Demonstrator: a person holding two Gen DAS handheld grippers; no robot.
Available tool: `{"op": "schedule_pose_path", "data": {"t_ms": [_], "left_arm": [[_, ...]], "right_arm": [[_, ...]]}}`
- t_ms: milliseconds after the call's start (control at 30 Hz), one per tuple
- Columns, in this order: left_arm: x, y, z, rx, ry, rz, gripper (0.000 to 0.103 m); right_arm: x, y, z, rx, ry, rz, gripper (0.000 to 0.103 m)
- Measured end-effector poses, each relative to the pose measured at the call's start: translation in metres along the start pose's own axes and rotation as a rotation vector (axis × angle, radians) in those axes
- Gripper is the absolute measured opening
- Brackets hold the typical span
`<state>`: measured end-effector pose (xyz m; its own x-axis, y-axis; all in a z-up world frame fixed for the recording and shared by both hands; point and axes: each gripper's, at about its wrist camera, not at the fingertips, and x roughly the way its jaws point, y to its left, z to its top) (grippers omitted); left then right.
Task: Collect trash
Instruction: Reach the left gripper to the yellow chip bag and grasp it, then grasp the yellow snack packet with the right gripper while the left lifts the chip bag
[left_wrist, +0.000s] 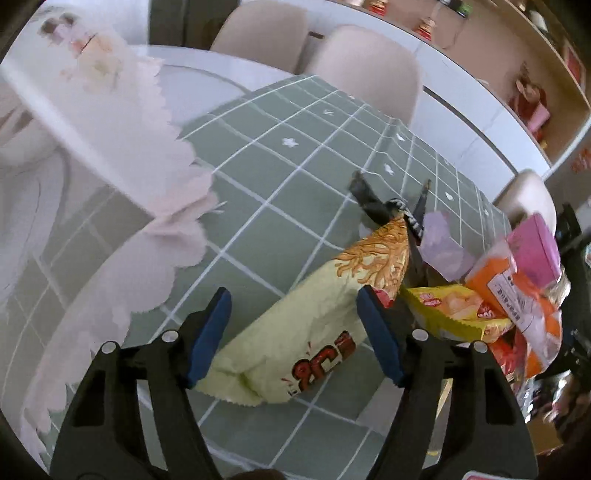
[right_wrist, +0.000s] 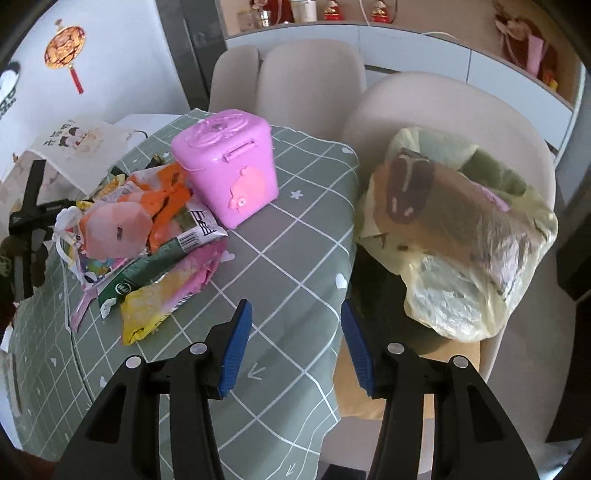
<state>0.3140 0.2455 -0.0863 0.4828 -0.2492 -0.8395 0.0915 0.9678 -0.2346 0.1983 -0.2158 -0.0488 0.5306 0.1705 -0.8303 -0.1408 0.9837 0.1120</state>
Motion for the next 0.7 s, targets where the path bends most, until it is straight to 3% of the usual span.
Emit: {"op": "schedule_pose_path", "data": {"t_ms": [233,333,433,600,700], "left_arm": [[-0.006,-0.006,-0.005,-0.044,0.000,-0.052,0.038],[-0.020,-0.013,-0.012,-0.066,-0.031,-0.031,0.027],[-0.042,-0.021,-0.018,-0.086,-0.084,0.013,0.026],[-0.087,-0.030,-0.029,-0.140,-0.187,0.017,0.025],[-0.111,-0.038,-0.039,-0.176,-0.228,0.001,0.025]], "right_arm": [[0.003,0.020,0.001,-0.055,0.001,0.020,0.048],[0.004,0.034,0.001,-0.094,0.001,0.026,0.048],[0.006,0.044,0.002,-0.092,-0.007,0.041,0.048],[0.022,0.050,-0.003,-0.016,0.055,0.154,0.048],[0.032,0.056,-0.004,0.026,0.072,0.179,0.048]]}}
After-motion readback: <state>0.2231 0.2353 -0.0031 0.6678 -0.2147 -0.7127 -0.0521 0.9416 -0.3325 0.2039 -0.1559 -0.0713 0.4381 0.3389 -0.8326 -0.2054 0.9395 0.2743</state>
